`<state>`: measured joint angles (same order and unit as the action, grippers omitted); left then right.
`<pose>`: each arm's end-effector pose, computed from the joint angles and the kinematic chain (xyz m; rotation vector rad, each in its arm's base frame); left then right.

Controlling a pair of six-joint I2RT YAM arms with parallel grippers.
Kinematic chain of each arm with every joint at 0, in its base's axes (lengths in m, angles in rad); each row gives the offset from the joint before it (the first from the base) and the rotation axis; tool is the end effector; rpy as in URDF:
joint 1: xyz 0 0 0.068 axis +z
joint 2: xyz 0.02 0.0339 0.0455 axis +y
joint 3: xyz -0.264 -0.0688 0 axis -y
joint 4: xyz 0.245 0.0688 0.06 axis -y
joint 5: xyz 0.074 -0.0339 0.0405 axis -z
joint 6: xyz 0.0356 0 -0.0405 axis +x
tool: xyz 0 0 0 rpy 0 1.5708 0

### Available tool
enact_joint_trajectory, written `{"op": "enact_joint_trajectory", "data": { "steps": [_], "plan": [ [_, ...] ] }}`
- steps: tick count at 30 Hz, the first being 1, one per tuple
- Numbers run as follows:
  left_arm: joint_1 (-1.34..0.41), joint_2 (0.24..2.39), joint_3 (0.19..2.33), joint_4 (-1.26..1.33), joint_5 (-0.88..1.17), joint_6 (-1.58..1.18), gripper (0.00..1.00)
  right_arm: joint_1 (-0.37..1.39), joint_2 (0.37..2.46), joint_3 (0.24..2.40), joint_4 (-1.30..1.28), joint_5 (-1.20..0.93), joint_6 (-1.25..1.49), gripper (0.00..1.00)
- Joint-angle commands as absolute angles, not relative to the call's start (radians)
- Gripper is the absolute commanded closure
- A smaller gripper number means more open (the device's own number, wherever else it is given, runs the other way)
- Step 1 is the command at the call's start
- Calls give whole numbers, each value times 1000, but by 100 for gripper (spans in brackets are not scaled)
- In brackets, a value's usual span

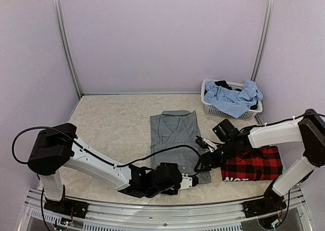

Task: Fold and stack the long sleeve shirts
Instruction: Pick up the 2/3-rectangle-folded shirt from the center of the board.

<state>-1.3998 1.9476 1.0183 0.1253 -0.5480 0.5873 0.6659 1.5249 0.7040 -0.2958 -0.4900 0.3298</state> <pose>0.0837 -0.3755 0.1234 1.7289 1.4273 0.2201 0.1980 0.1769 0.1441 -0.6343 2.7617 0.9335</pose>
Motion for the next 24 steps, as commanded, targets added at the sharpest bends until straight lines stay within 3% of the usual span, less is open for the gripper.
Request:
{"op": "enact_joint_trajectory", "data": {
  "steps": [1, 24],
  "plan": [
    [-1394, 2014, 1023, 61, -575, 632, 24, 637, 1500, 683, -344, -489, 319, 32],
    [-1418, 2175, 1063, 65, -586, 664, 38, 631, 1541, 668, -291, -548, 328, 33]
  ]
}}
